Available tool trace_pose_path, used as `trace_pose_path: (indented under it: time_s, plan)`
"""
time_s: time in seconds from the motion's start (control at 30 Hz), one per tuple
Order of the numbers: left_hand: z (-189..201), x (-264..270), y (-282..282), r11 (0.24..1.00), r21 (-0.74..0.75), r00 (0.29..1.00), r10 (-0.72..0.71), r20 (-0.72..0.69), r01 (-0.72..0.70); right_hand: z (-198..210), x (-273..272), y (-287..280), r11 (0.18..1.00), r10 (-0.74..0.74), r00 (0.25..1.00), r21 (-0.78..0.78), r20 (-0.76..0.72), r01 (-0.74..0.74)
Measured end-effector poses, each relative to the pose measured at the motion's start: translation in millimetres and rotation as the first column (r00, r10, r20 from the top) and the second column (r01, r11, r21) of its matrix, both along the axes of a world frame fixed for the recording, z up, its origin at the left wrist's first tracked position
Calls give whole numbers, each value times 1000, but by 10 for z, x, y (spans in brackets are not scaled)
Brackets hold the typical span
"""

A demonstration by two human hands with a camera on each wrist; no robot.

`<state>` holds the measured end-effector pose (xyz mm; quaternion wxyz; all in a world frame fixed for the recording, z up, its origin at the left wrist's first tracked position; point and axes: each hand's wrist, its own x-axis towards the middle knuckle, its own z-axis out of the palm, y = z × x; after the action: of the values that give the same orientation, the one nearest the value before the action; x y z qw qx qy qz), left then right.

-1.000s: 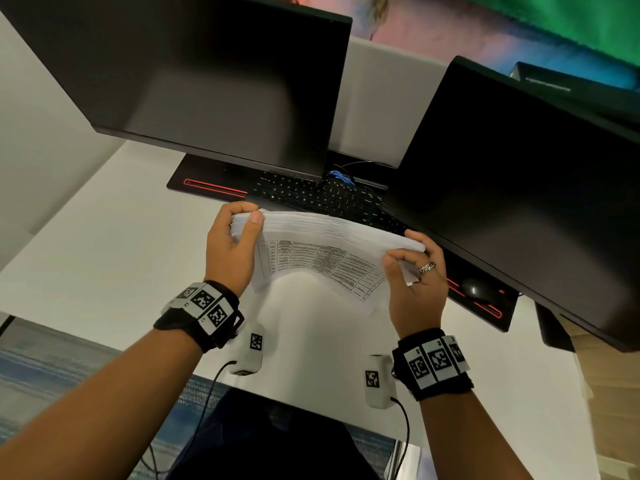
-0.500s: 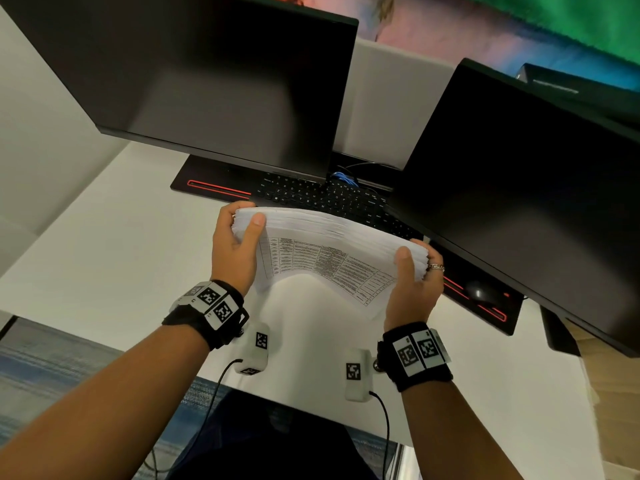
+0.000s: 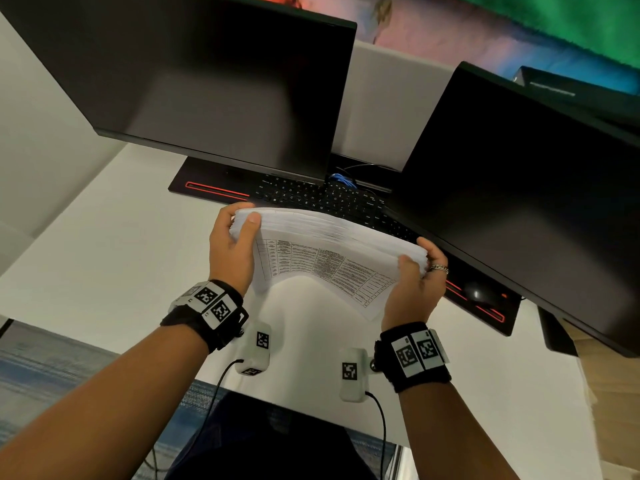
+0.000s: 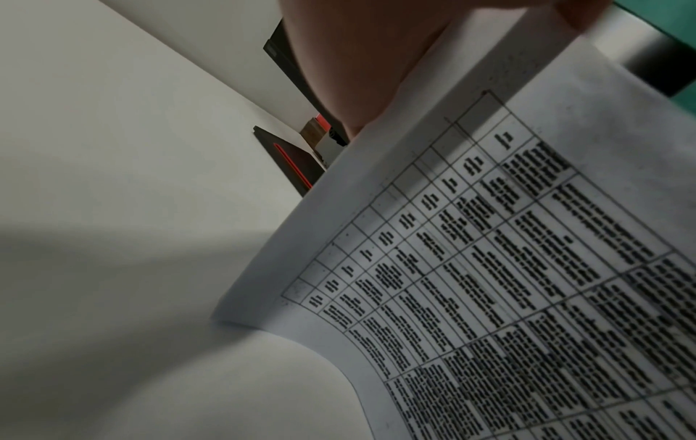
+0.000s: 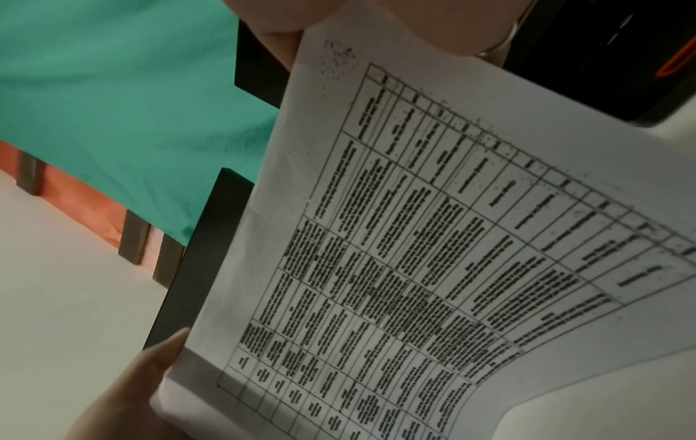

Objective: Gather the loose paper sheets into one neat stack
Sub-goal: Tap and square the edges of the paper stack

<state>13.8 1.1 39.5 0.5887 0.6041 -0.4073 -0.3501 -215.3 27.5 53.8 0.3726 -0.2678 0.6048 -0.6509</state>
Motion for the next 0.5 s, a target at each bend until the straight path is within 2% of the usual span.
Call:
trace_pose_path:
  time_s: [0.07, 0.13, 0.23, 0.33, 0.4, 0.5]
  plan:
    - [-2, -2, -23, 1000, 7, 999, 23, -24, -22, -7, 1, -14, 1000, -14, 1000, -18, 12, 14]
    - [40, -8, -29, 999, 12, 998, 45, -38, -44, -38, -30, -1, 998, 33, 999, -46, 19, -32]
    - [61, 58, -28, 992, 75, 995, -100, -25, 102, -164, -125, 40, 979, 203, 979, 29, 17, -203]
    - [122, 148, -29, 967, 138, 961, -233, 146, 213, -153, -229, 1, 947, 288, 956, 165, -52, -277]
    - [203, 202, -12, 970, 104, 945, -240, 222, 222, -93, -270, -15, 954, 285, 954, 125, -93, -272]
    - [282, 293, 63, 957, 50, 906, -287, 312, 286, -37, -292, 72, 972, 233, 971, 11, -55, -233]
